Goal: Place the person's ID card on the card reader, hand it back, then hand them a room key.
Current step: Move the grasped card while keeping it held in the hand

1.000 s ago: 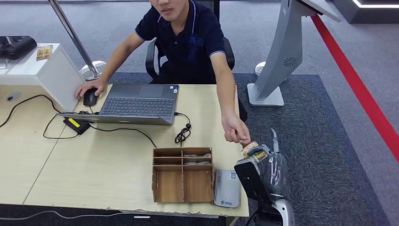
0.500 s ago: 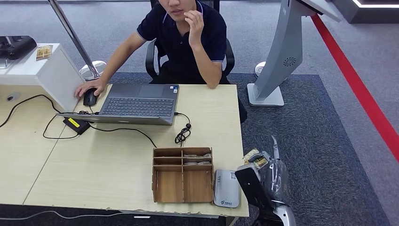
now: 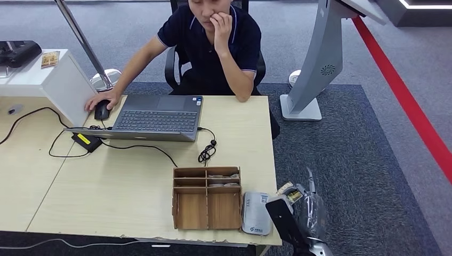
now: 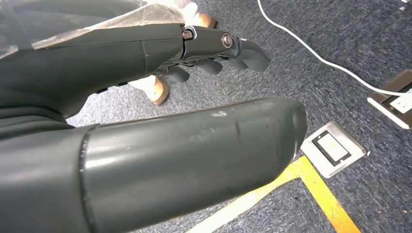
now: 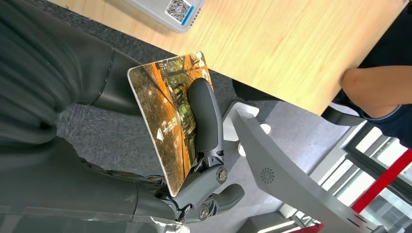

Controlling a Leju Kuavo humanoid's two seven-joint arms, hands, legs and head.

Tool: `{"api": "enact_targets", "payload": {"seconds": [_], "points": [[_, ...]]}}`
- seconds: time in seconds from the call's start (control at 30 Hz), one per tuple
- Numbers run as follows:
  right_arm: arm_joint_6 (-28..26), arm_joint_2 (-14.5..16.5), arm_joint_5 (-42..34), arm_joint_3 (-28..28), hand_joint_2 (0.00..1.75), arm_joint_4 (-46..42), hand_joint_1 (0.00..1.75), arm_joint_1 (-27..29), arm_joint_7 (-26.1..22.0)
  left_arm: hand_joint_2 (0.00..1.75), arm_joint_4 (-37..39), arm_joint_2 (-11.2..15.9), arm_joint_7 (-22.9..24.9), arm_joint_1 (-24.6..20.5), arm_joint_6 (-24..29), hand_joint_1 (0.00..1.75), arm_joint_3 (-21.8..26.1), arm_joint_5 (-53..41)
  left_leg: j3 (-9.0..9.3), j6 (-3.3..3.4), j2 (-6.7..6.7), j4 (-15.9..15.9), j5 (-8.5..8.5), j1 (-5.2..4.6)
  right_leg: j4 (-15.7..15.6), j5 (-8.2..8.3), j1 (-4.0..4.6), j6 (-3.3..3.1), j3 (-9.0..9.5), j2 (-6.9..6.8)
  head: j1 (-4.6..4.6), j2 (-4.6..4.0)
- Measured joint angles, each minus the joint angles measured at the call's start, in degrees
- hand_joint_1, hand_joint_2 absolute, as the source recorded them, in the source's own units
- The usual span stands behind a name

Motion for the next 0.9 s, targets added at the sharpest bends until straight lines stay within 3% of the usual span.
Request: {"api": "enact_targets", "payload": {"seconds": [0.23,0.33,0.4,0.5,0.57,0.63,0.77,0.9], "points": [[0.0,-0.14,0.02,0.18,1.75,1.26,1.75,0.35,0.29,0.0,-0.01,0.03,-0.24,-0.03,0.27,0.0,0.01,0.23,0.02,0.0,0.0,0.0,0.0,0.0,0.0,0.0,0.0,0.0,-0.01,0.0,-0.01,0.0],[0.0,-0.27,-0.07,0.42,1.75,1.85,1.75,0.34,1.05,0.0,-0.26,0.23,-2.92,-0.36,0.21,0.0,1.57,-3.99,0.04,-0.01,-0.01,0.0,0.01,0.0,-0.01,0.0,0.01,0.0,-0.02,-0.01,0.0,0.0],[0.0,-0.42,-0.25,0.89,1.75,2.41,1.75,0.32,1.67,0.0,-0.37,-0.07,-4.18,-0.29,-2.43,0.0,7.0,-17.73,0.05,-0.01,0.0,0.0,0.0,0.0,-0.01,0.0,0.0,0.0,0.03,0.01,-0.01,0.0],[0.0,-0.68,-0.6,1.8,1.75,3.31,1.75,0.4,2.22,0.0,-0.33,-0.87,-3.92,0.58,-5.15,0.0,18.43,-47.16,0.07,0.0,0.05,0.0,-0.01,0.0,-0.01,0.0,0.01,0.0,0.05,0.06,0.01,0.0],[0.0,-0.86,-0.91,2.51,1.75,3.95,1.75,0.4,2.53,0.0,-0.33,-1.18,-3.87,0.98,-5.34,0.0,23.26,-59.26,0.05,0.0,0.04,0.0,-0.02,0.0,-0.02,0.0,0.01,0.0,0.05,0.05,0.02,0.0],[0.0,-1.04,-1.42,3.34,1.75,4.53,1.75,0.38,2.84,0.0,-0.33,-1.36,-3.86,1.23,-5.33,0.0,26.71,-59.82,0.04,0.0,0.03,0.0,-0.02,0.0,-0.02,0.0,0.01,0.0,0.05,0.04,0.01,0.0],[0.01,-1.2,-2.29,5.18,1.75,5.61,1.75,0.37,3.39,0.0,-0.32,-1.9,-3.88,1.67,-5.23,0.0,33.63,-50.87,0.04,-0.02,0.03,0.0,-0.06,0.01,-0.02,-0.01,0.01,0.0,0.04,0.04,0.0,0.01],[0.01,-1.25,-2.57,6.71,1.75,6.56,1.75,0.37,3.62,0.0,-0.31,-2.31,-3.89,2.05,-5.15,0.0,38.12,-49.62,0.03,-0.03,0.03,0.0,-0.06,0.01,-0.02,-0.03,0.02,0.01,0.04,0.03,0.0,0.0]]}}
